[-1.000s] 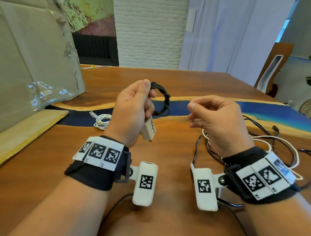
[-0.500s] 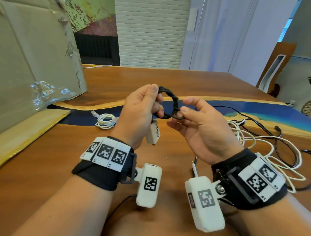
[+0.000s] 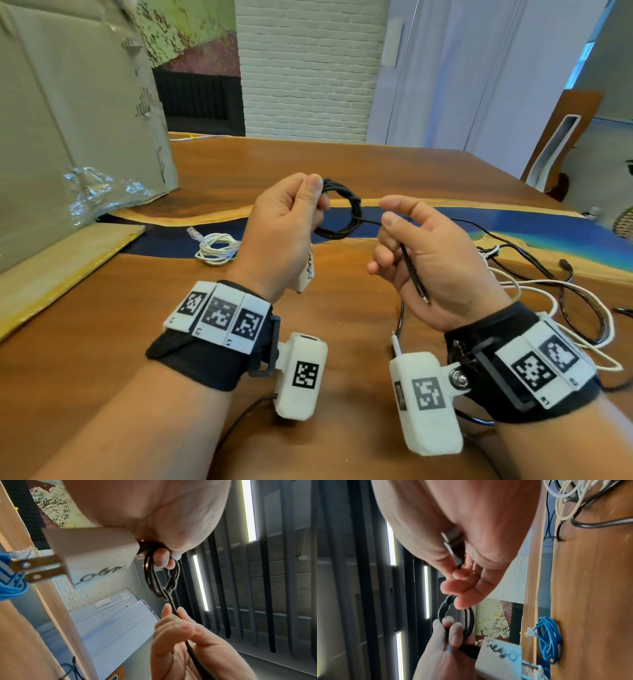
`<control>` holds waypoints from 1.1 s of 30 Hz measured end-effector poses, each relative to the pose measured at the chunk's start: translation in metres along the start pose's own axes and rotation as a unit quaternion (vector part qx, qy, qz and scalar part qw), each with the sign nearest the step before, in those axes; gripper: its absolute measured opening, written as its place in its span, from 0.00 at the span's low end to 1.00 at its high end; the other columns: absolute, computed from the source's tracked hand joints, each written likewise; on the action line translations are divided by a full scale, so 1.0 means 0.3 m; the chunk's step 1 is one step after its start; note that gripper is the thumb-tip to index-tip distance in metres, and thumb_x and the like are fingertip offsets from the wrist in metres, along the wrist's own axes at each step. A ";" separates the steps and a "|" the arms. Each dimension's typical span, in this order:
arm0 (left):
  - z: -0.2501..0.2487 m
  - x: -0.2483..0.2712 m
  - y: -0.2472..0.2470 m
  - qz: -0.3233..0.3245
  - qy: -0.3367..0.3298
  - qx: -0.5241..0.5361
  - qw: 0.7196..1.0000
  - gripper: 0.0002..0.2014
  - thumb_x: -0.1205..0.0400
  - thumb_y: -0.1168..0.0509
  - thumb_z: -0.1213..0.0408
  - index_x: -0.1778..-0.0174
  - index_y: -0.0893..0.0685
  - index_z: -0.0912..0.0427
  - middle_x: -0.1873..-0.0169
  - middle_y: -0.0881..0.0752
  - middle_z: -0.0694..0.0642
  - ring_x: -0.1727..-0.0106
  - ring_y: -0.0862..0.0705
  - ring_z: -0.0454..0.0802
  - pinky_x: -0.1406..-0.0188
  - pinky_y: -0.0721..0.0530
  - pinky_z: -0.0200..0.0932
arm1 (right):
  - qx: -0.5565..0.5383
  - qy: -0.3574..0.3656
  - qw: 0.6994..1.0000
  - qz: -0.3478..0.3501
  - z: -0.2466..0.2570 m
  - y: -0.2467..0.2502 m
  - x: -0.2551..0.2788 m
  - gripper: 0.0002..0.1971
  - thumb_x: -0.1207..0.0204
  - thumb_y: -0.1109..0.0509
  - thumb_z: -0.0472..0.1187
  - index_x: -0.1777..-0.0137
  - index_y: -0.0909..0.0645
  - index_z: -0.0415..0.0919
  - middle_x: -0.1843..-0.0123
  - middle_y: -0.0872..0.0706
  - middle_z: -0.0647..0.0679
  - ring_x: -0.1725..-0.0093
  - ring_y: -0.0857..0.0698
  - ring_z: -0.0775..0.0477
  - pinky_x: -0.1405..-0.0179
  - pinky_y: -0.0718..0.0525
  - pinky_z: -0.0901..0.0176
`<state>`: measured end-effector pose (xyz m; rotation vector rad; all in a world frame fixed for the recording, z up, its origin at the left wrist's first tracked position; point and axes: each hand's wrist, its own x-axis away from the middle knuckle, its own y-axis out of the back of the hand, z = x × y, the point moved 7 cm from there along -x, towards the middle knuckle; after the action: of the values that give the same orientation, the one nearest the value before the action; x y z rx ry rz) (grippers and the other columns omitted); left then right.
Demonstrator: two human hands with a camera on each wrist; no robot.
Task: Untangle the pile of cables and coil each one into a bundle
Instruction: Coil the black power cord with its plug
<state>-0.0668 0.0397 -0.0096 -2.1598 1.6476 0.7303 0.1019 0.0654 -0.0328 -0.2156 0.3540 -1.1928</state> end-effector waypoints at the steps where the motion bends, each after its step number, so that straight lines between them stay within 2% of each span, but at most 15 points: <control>1: 0.003 -0.001 0.002 -0.004 0.004 0.009 1.000 0.19 0.06 0.46 0.58 0.61 0.21 0.62 0.74 0.31 0.56 0.71 0.36 0.48 0.72 0.36 0.44 | 0.025 0.006 1.000 0.005 0.006 0.005 0.001 0.09 0.13 0.36 0.31 0.35 0.20 0.38 0.71 0.26 0.46 0.73 0.21 0.48 0.67 0.13 0.53; 4: 0.015 0.000 -0.002 -0.016 0.032 0.061 0.997 0.19 0.06 0.47 0.57 0.61 0.20 0.58 0.75 0.28 0.52 0.71 0.34 0.47 0.69 0.34 0.44 | 0.170 0.046 0.984 0.016 0.022 0.007 0.006 0.06 0.16 0.30 0.30 0.44 0.13 0.35 0.67 0.13 0.41 0.66 0.11 0.43 0.60 0.09 0.51; 6: 0.024 0.004 -0.016 -0.004 0.059 0.115 0.992 0.19 0.06 0.48 0.56 0.60 0.21 0.57 0.74 0.27 0.49 0.71 0.33 0.46 0.68 0.32 0.43 | 0.274 0.073 0.959 0.019 0.026 0.003 0.011 0.03 0.19 0.25 0.32 0.51 0.11 0.38 0.62 0.06 0.43 0.59 0.07 0.46 0.53 0.09 0.51; 9: 0.025 0.021 -0.058 0.032 0.098 0.201 0.974 0.19 0.06 0.49 0.55 0.59 0.21 0.56 0.74 0.27 0.49 0.70 0.33 0.46 0.66 0.31 0.43 | 0.374 0.123 0.919 -0.009 0.045 0.010 0.013 0.02 0.24 0.20 0.36 0.57 0.07 0.44 0.60 0.06 0.48 0.55 0.08 0.47 0.48 0.10 0.45; 11: 0.016 0.032 -0.086 0.054 0.109 0.247 0.961 0.19 0.06 0.49 0.55 0.59 0.22 0.57 0.74 0.27 0.50 0.69 0.32 0.47 0.65 0.30 0.43 | 0.380 0.147 0.912 -0.036 0.059 0.020 0.016 0.04 0.24 0.19 0.37 0.58 0.06 0.46 0.61 0.06 0.51 0.57 0.09 0.49 0.48 0.10 0.44; 14: 0.011 0.036 -0.099 0.059 0.117 0.283 0.950 0.18 0.07 0.50 0.55 0.57 0.23 0.58 0.73 0.27 0.51 0.70 0.30 0.47 0.66 0.26 0.39 | 0.345 0.172 0.920 -0.072 0.059 0.025 0.023 0.05 0.23 0.21 0.35 0.55 0.06 0.45 0.62 0.06 0.50 0.58 0.08 0.50 0.49 0.08 0.44; 16: 0.015 0.033 -0.095 0.049 0.116 0.282 0.951 0.18 0.06 0.50 0.55 0.57 0.23 0.58 0.73 0.25 0.52 0.70 0.29 0.47 0.66 0.24 0.40 | 0.274 0.157 0.946 -0.077 0.037 0.021 0.019 0.06 0.22 0.22 0.31 0.50 0.07 0.41 0.58 0.05 0.45 0.54 0.06 0.45 0.46 0.08 0.44; 18: 0.023 0.032 -0.090 0.037 0.111 0.262 0.958 0.18 0.06 0.50 0.56 0.56 0.22 0.58 0.73 0.23 0.52 0.69 0.27 0.47 0.64 0.23 0.42 | 0.170 0.114 0.977 -0.054 0.008 0.005 0.009 0.10 0.20 0.27 0.26 0.45 0.08 0.37 0.52 0.05 0.41 0.50 0.06 0.43 0.41 0.09 0.46; 20: 0.031 0.034 -0.091 0.024 0.100 0.236 0.966 0.18 0.06 0.50 0.57 0.56 0.22 0.58 0.73 0.21 0.51 0.69 0.25 0.47 0.63 0.22 0.42 | 0.059 0.075 0.995 -0.029 -0.004 -0.018 0.012 0.14 0.20 0.34 0.20 0.44 0.09 0.33 0.48 0.06 0.36 0.48 0.08 0.42 0.37 0.10 0.44; 21: 0.034 0.035 -0.091 0.018 0.092 0.227 0.969 0.18 0.06 0.50 0.57 0.57 0.21 0.59 0.73 0.21 0.51 0.68 0.24 0.48 0.63 0.22 0.42 | 0.013 0.066 0.998 -0.020 -0.003 -0.026 0.017 0.15 0.21 0.35 0.20 0.45 0.10 0.31 0.47 0.07 0.33 0.48 0.09 0.41 0.36 0.11 0.44; 23: 0.033 0.037 -0.095 0.014 0.077 0.218 0.973 0.18 0.06 0.48 0.56 0.57 0.21 0.59 0.72 0.21 0.51 0.66 0.23 0.50 0.62 0.23 0.43 | -0.038 0.059 0.998 0.003 -0.001 -0.046 0.027 0.11 0.23 0.32 0.24 0.48 0.10 0.31 0.50 0.08 0.33 0.48 0.10 0.39 0.36 0.12 0.44; 25: 0.031 0.039 -0.096 0.011 0.072 0.217 0.973 0.18 0.06 0.48 0.56 0.57 0.21 0.60 0.73 0.21 0.52 0.65 0.22 0.50 0.61 0.21 0.43 | -0.048 0.053 0.997 0.018 -0.005 -0.052 0.030 0.09 0.24 0.29 0.28 0.46 0.10 0.32 0.49 0.09 0.34 0.47 0.10 0.37 0.33 0.12 0.43; 28: 0.025 0.039 -0.093 0.012 0.065 0.197 0.978 0.18 0.06 0.48 0.59 0.58 0.21 0.61 0.73 0.22 0.53 0.68 0.22 0.47 0.63 0.21 0.40 | -0.020 0.032 0.999 0.013 -0.017 -0.042 0.019 0.12 0.19 0.33 0.26 0.39 0.13 0.29 0.50 0.08 0.37 0.48 0.09 0.40 0.37 0.10 0.50; 30: 0.022 0.039 -0.088 0.013 0.051 0.172 0.984 0.18 0.06 0.48 0.59 0.58 0.20 0.60 0.73 0.22 0.53 0.69 0.24 0.47 0.64 0.22 0.40 | -0.014 0.007 1.000 0.009 -0.028 -0.033 0.015 0.10 0.18 0.33 0.27 0.41 0.13 0.31 0.54 0.09 0.40 0.53 0.11 0.44 0.43 0.12 0.52; 33: 0.020 0.038 -0.079 0.013 0.031 0.123 0.992 0.18 0.06 0.47 0.59 0.58 0.19 0.58 0.72 0.21 0.53 0.68 0.24 0.47 0.63 0.22 0.39 | -0.013 -0.014 1.000 0.001 -0.040 -0.023 0.014 0.09 0.18 0.33 0.29 0.44 0.12 0.32 0.53 0.10 0.40 0.51 0.14 0.42 0.43 0.13 0.49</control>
<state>-0.0431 0.0404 -0.0222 -2.0081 1.7004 0.4436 0.0926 0.0592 -0.0422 -0.2553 0.3450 -1.1823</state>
